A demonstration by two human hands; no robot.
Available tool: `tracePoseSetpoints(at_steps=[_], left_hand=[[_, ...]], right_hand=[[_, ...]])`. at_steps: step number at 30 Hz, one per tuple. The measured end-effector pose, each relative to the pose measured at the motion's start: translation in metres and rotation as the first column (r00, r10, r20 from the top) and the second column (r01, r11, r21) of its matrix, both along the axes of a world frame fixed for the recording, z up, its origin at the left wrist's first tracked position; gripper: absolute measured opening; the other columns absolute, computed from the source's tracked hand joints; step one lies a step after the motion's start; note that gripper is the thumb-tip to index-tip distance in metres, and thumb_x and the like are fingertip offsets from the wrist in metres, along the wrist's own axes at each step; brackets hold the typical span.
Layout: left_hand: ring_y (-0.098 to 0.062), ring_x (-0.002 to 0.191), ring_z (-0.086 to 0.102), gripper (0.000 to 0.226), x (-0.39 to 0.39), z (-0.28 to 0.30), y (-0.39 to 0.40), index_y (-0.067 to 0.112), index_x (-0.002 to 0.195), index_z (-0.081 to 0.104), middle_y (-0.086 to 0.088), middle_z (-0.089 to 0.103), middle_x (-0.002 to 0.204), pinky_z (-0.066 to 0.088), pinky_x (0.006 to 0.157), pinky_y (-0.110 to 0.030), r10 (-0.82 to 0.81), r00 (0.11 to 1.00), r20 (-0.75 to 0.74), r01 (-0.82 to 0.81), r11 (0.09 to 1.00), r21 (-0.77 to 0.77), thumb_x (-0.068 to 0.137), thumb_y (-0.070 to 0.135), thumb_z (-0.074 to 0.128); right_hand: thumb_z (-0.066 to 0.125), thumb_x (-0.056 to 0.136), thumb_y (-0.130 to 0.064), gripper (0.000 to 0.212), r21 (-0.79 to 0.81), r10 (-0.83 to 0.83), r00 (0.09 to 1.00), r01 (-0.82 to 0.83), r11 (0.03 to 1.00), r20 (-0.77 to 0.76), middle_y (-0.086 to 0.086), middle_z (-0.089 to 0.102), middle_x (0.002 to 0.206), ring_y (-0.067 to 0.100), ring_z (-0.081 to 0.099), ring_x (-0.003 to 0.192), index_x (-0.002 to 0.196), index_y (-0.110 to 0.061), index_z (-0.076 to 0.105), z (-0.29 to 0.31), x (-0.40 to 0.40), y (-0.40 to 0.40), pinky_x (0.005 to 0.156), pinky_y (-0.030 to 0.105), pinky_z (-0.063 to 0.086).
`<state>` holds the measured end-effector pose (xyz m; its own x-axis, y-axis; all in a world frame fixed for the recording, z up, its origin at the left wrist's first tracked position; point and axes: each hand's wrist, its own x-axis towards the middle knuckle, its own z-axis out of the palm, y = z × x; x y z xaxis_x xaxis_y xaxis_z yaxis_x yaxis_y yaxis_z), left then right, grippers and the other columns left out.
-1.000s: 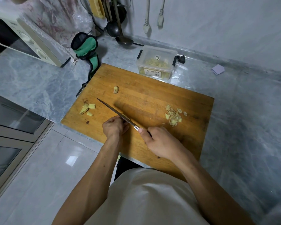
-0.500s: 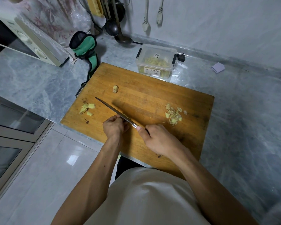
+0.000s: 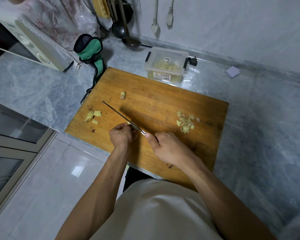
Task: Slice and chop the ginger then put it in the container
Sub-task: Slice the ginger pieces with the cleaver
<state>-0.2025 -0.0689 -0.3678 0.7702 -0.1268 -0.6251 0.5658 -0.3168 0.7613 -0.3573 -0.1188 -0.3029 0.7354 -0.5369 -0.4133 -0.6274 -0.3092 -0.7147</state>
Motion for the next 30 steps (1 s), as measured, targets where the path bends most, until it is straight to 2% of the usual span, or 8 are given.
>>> tracePoseSetpoints(at_steps=[6, 11, 16, 20, 23, 28, 30], left_hand=[[-0.03, 0.088, 0.073, 0.018, 0.0, -0.002, 0.0, 0.009, 0.084, 0.067, -0.019, 0.073, 0.092, 0.062, 0.072, -0.044, -0.012, 1.0, 0.01, 0.011, 1.0, 0.009, 0.094, 0.001, 0.055], [-0.023, 0.078, 0.071, 0.013, -0.002, -0.002, -0.001, 0.007, 0.087, 0.068, -0.016, 0.073, 0.089, 0.062, 0.065, -0.038, -0.002, 1.0, 0.024, 0.002, 1.0, 0.008, 0.093, 0.002, 0.058], [-0.026, 0.076, 0.071, 0.014, -0.001, -0.003, -0.002, 0.008, 0.086, 0.066, -0.018, 0.073, 0.089, 0.062, 0.067, -0.041, 0.002, 1.0, 0.022, -0.002, 1.0, 0.025, 0.091, 0.0, 0.056], [-0.03, 0.086, 0.073, 0.011, -0.001, -0.005, -0.003, 0.008, 0.094, 0.067, -0.018, 0.074, 0.092, 0.062, 0.069, -0.044, -0.008, 1.0, 0.027, 0.008, 0.999, 0.035, 0.094, 0.004, 0.057], [-0.028, 0.084, 0.073, 0.006, 0.0, -0.004, -0.003, 0.012, 0.09, 0.066, -0.015, 0.073, 0.092, 0.062, 0.067, -0.04, -0.032, 0.998, 0.057, 0.028, 0.998, 0.058, 0.092, 0.008, 0.062], [-0.027, 0.079, 0.072, 0.011, -0.001, -0.002, -0.003, 0.012, 0.084, 0.064, -0.015, 0.073, 0.089, 0.06, 0.058, -0.032, -0.022, 0.997, 0.067, 0.018, 0.998, 0.055, 0.092, 0.006, 0.059], [-0.025, 0.083, 0.073, 0.014, 0.002, -0.005, -0.003, 0.013, 0.087, 0.064, -0.015, 0.074, 0.092, 0.06, 0.061, -0.035, -0.023, 0.998, 0.052, 0.021, 0.999, 0.042, 0.093, 0.003, 0.057]], right_hand=[[0.035, 0.106, -0.051, 0.053, -0.014, 0.012, 1.0, -0.012, 1.0, -0.004, 0.002, 0.051, 0.063, 0.019, 0.048, 0.054, 0.068, -0.017, 0.047, -0.001, 0.0, -0.001, 0.051, 0.043, 0.042], [0.035, 0.106, -0.052, 0.052, -0.006, -0.004, 1.0, 0.004, 1.0, -0.012, 0.003, 0.056, 0.067, 0.02, 0.052, 0.057, 0.07, -0.017, 0.05, -0.003, 0.008, -0.003, 0.053, 0.043, 0.046], [0.035, 0.106, -0.051, 0.055, -0.001, -0.004, 1.0, 0.004, 1.0, -0.004, 0.003, 0.053, 0.062, 0.019, 0.048, 0.053, 0.068, -0.015, 0.05, -0.002, -0.001, 0.004, 0.049, 0.037, 0.038], [0.034, 0.106, -0.051, 0.054, -0.014, -0.01, 1.0, 0.01, 1.0, -0.015, 0.005, 0.057, 0.067, 0.022, 0.054, 0.057, 0.07, -0.015, 0.051, 0.0, -0.008, 0.002, 0.051, 0.042, 0.044], [0.033, 0.106, -0.051, 0.055, -0.031, -0.009, 1.0, 0.008, 1.0, -0.02, 0.006, 0.059, 0.069, 0.025, 0.059, 0.061, 0.071, -0.014, 0.053, -0.003, 0.001, 0.0, 0.056, 0.046, 0.05], [0.032, 0.107, -0.051, 0.055, -0.005, 0.005, 0.999, -0.005, 1.0, -0.044, 0.004, 0.059, 0.069, 0.019, 0.057, 0.06, 0.072, -0.015, 0.054, -0.011, 0.009, -0.002, 0.06, 0.045, 0.052], [0.033, 0.106, -0.052, 0.056, 0.005, -0.018, 1.0, 0.018, 1.0, -0.014, 0.004, 0.062, 0.07, 0.02, 0.059, 0.06, 0.075, -0.013, 0.057, -0.01, 0.002, -0.002, 0.06, 0.044, 0.053]])
